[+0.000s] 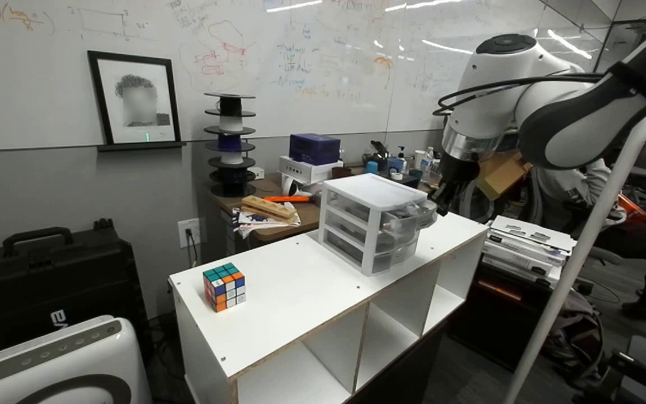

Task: Put the electricity extension and the transparent package in the upper drawer, and close it

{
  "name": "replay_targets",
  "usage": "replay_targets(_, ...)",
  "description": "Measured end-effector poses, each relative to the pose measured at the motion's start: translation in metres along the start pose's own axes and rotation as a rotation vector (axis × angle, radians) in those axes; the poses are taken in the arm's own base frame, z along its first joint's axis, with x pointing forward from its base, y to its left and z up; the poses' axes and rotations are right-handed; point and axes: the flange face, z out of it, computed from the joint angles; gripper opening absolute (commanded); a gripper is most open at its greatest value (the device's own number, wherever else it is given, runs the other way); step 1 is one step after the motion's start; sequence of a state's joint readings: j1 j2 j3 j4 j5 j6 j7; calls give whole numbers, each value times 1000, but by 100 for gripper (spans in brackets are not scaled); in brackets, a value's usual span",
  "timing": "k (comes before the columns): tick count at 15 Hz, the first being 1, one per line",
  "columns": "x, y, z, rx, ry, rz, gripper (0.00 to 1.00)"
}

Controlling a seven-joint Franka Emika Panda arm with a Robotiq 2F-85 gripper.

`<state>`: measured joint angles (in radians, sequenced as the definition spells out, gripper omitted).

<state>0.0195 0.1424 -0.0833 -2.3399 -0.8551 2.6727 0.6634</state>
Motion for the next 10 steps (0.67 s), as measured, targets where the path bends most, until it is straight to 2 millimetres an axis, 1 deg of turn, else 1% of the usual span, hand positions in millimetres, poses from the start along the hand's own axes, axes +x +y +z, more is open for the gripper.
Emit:
replay_targets(3, -1, 13, 5, -53, 68, 92, 0)
replay_targets(5, 5, 20, 5, -84, 120, 159, 0)
replay_targets(6, 8, 21, 5, -96, 145, 184, 0)
replay_targets(8, 11, 16, 5, -99, 165, 205, 0)
replay_targets(10, 7, 6, 5, -89, 152, 193, 0)
